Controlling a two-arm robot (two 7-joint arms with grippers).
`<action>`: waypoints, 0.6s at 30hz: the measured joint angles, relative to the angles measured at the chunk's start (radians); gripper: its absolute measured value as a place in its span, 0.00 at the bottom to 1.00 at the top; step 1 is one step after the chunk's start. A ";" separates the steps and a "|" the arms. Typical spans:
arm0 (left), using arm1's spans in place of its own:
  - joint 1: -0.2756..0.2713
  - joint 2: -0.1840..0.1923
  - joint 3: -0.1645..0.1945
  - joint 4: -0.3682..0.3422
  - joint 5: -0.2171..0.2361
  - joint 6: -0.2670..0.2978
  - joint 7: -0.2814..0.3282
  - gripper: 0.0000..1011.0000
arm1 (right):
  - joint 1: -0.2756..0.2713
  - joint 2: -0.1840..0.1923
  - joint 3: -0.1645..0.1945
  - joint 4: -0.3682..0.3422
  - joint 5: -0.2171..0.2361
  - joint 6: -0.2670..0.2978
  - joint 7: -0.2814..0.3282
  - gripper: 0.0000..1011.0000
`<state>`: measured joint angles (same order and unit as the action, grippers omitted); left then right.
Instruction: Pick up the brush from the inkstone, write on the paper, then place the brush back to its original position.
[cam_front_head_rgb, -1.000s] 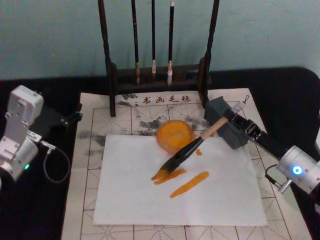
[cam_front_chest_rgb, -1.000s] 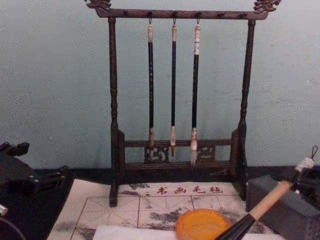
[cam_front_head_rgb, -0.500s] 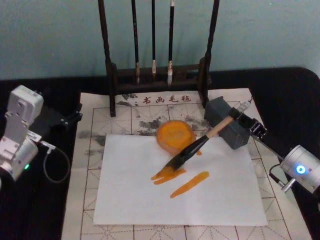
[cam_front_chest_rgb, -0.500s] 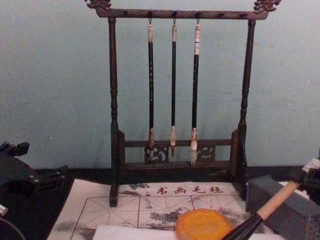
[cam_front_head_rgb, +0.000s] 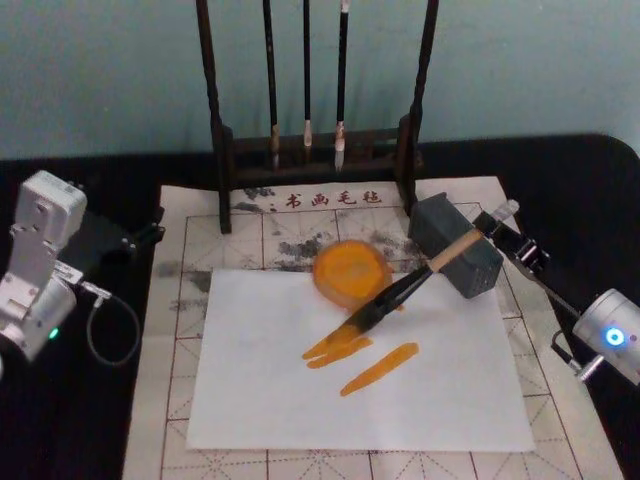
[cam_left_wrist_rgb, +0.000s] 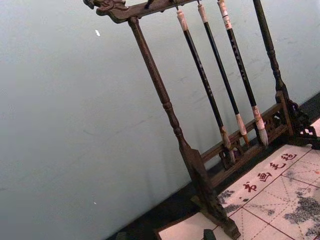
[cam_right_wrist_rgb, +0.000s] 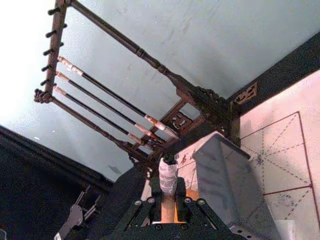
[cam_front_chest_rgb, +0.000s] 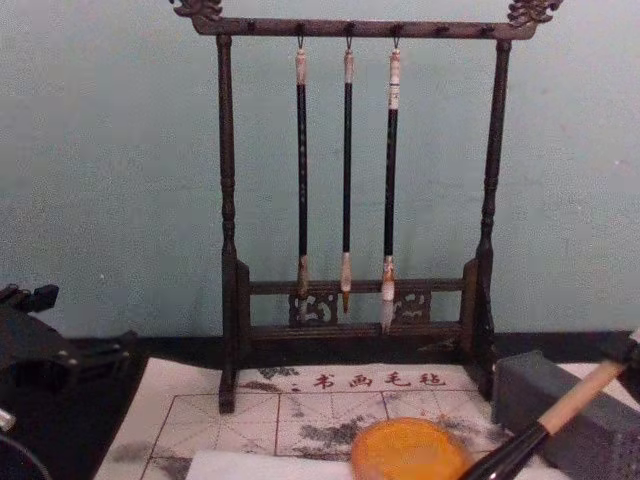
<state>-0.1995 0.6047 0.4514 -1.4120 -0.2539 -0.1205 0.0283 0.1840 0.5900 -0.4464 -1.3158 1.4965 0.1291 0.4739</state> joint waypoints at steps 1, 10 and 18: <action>0.000 0.000 0.000 0.000 0.000 0.000 0.000 0.99 | -0.001 0.001 0.001 -0.001 0.001 -0.001 -0.001 0.17; 0.000 0.000 0.000 0.000 0.000 0.000 0.000 0.99 | -0.009 0.007 0.011 -0.004 0.012 -0.006 -0.009 0.17; 0.000 0.000 0.000 0.000 0.000 0.000 0.000 0.99 | -0.015 0.010 0.017 -0.008 0.021 -0.007 -0.008 0.17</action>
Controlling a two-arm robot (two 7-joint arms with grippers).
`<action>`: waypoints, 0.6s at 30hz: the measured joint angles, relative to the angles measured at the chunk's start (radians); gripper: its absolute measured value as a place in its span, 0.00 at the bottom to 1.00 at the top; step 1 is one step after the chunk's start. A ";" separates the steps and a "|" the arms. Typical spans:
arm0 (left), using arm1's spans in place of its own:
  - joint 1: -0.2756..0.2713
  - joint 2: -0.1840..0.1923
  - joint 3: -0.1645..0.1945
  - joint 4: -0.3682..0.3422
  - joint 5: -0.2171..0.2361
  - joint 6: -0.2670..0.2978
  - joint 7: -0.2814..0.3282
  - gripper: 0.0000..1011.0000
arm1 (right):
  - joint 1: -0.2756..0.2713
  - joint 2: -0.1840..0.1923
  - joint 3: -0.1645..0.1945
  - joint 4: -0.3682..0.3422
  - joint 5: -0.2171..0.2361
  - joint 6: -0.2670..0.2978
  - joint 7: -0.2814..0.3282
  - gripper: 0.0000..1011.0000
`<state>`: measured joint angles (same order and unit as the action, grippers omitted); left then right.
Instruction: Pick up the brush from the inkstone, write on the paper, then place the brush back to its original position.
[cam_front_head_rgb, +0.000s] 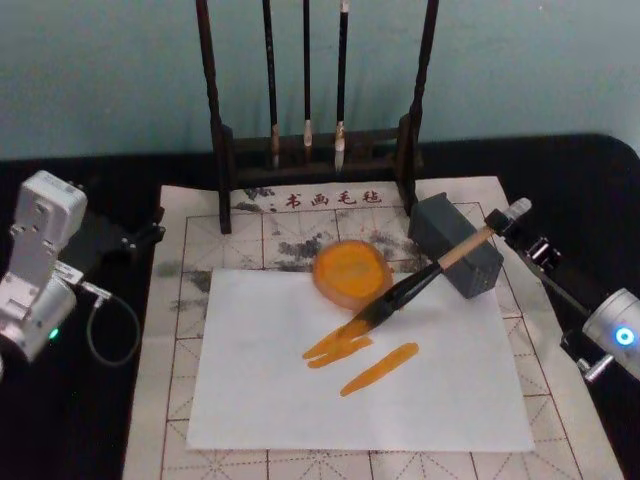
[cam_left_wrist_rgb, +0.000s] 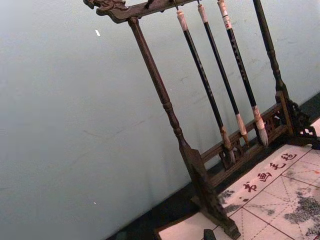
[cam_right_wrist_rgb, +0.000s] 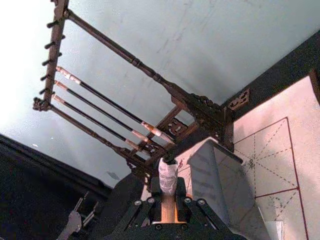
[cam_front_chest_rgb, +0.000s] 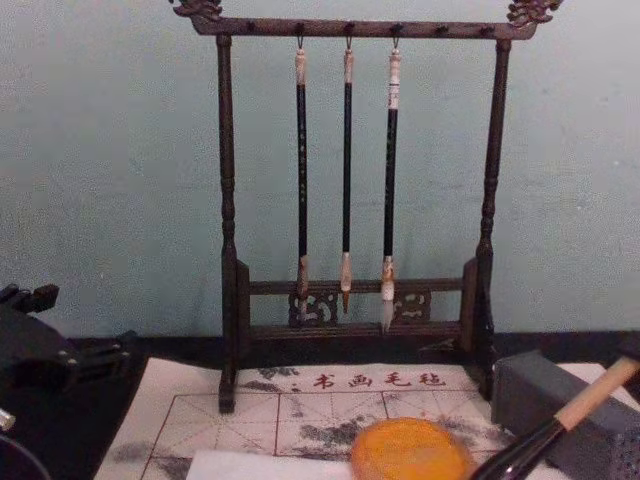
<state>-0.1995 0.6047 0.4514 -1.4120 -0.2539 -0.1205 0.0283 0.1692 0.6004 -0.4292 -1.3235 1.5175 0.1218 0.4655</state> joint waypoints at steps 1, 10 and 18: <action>0.000 0.000 0.000 0.000 0.000 0.000 0.000 0.99 | 0.000 0.000 0.000 0.000 0.002 0.000 0.001 0.17; 0.000 0.000 0.000 0.000 0.000 0.000 0.000 0.99 | 0.001 0.003 0.009 -0.002 0.055 0.031 0.013 0.17; 0.000 0.000 0.000 0.000 0.000 0.000 0.000 0.99 | 0.007 0.006 0.007 -0.012 0.096 0.035 0.013 0.17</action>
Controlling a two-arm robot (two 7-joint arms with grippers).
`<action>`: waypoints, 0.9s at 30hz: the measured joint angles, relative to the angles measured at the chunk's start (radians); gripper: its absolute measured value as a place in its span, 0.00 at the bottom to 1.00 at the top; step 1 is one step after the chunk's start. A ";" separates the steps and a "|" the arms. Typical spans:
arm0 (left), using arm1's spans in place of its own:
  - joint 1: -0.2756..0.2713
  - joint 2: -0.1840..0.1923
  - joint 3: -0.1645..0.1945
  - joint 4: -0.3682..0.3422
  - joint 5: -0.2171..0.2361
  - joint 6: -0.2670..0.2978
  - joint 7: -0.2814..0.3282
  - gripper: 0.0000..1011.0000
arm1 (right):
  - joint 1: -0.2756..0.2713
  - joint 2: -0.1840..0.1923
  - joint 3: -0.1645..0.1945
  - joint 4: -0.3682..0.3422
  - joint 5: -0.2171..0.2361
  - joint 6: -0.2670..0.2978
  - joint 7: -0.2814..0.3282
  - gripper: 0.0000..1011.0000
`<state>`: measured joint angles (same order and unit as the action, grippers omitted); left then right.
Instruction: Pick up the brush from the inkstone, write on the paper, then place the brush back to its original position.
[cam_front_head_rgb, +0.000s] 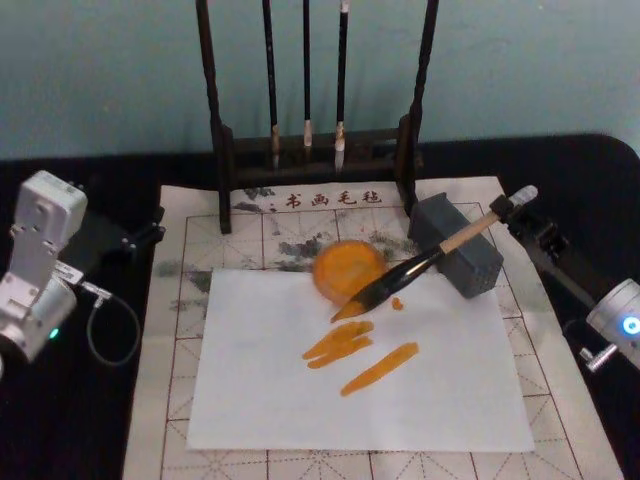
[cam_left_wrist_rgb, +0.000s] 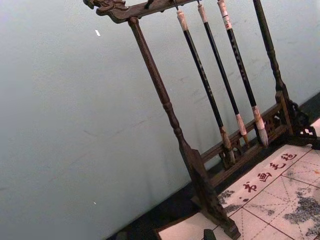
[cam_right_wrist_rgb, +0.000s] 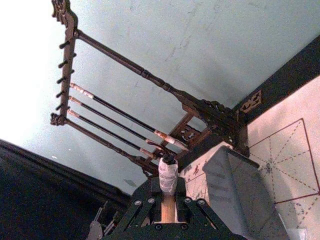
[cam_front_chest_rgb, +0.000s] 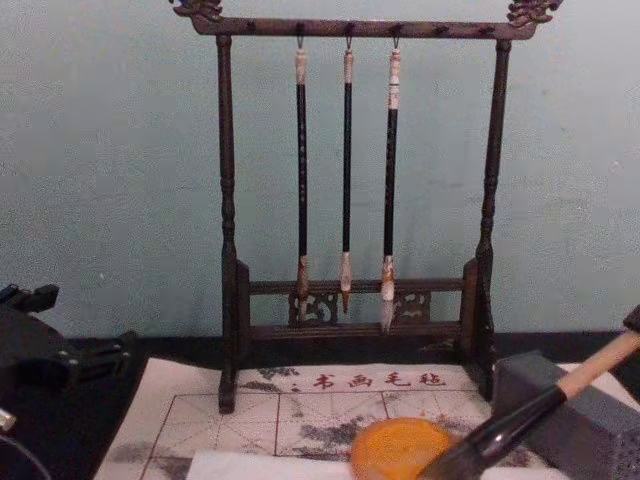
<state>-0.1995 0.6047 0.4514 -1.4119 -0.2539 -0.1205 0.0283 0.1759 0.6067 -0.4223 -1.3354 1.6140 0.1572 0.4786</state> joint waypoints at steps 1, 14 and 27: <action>0.000 0.000 0.000 0.000 0.000 0.000 0.000 0.99 | 0.001 0.000 -0.002 0.000 0.002 -0.001 0.000 0.17; 0.000 0.000 0.000 0.000 0.000 0.000 0.000 0.99 | 0.012 0.006 -0.026 -0.001 0.009 -0.017 -0.002 0.17; 0.000 0.000 0.000 0.000 0.000 0.000 0.000 0.99 | 0.021 0.007 -0.037 0.001 0.013 -0.021 -0.001 0.17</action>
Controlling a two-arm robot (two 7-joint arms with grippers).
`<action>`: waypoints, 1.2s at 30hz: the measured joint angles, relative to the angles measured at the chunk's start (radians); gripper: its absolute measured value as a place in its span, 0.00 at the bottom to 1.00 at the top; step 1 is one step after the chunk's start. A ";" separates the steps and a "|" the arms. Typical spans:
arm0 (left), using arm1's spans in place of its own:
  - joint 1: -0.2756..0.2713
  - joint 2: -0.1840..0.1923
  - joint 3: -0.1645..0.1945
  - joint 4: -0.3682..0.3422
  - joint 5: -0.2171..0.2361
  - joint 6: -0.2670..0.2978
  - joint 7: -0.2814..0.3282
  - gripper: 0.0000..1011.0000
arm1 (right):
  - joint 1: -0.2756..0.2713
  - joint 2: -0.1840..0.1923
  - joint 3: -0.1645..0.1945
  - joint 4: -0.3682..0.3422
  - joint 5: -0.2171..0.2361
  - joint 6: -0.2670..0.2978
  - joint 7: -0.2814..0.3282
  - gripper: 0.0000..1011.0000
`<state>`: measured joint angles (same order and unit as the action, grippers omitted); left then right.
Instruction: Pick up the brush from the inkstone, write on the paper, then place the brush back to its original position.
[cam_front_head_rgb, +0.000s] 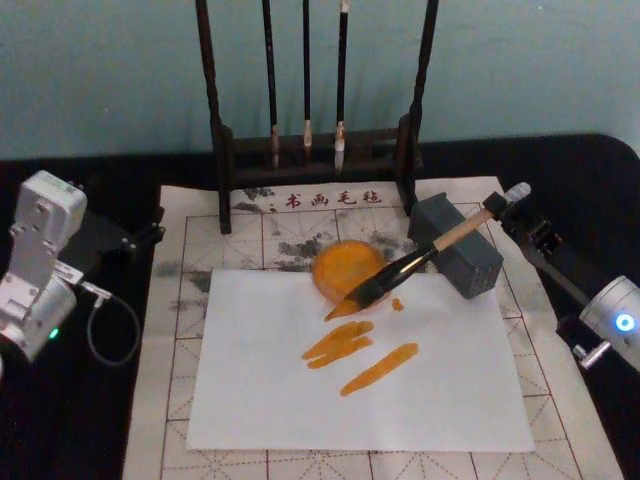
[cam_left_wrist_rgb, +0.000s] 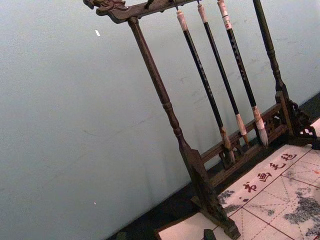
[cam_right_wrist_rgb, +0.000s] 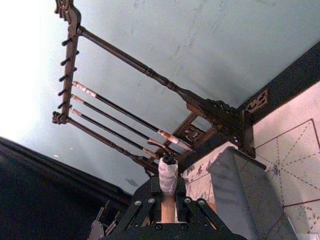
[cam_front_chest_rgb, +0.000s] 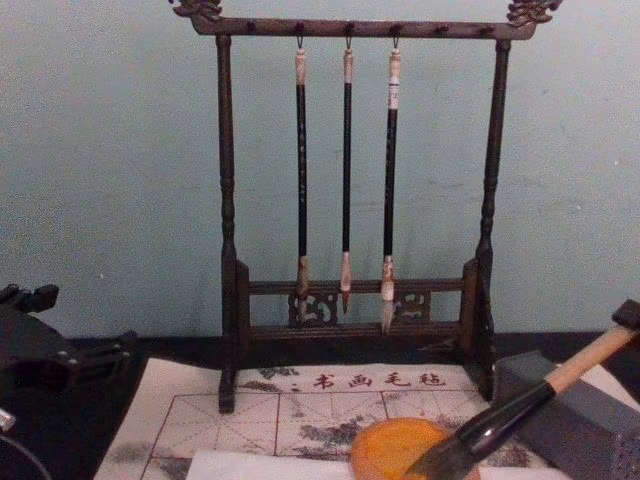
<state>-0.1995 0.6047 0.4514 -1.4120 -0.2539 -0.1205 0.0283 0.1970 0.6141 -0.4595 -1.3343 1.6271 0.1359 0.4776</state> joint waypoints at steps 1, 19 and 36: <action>0.000 0.000 0.000 0.000 0.000 0.000 0.000 0.99 | 0.001 0.000 -0.001 0.001 0.000 -0.001 0.000 0.17; 0.000 0.000 0.000 0.000 0.000 0.000 0.000 0.99 | 0.043 -0.047 0.008 0.045 -0.024 -0.046 -0.017 0.17; 0.000 0.000 0.000 0.000 0.000 0.000 0.000 0.99 | 0.079 -0.103 0.031 0.110 -0.065 -0.069 -0.039 0.17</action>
<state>-0.1995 0.6047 0.4514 -1.4120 -0.2539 -0.1205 0.0283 0.2759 0.5107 -0.4290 -1.2242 1.5620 0.0666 0.4387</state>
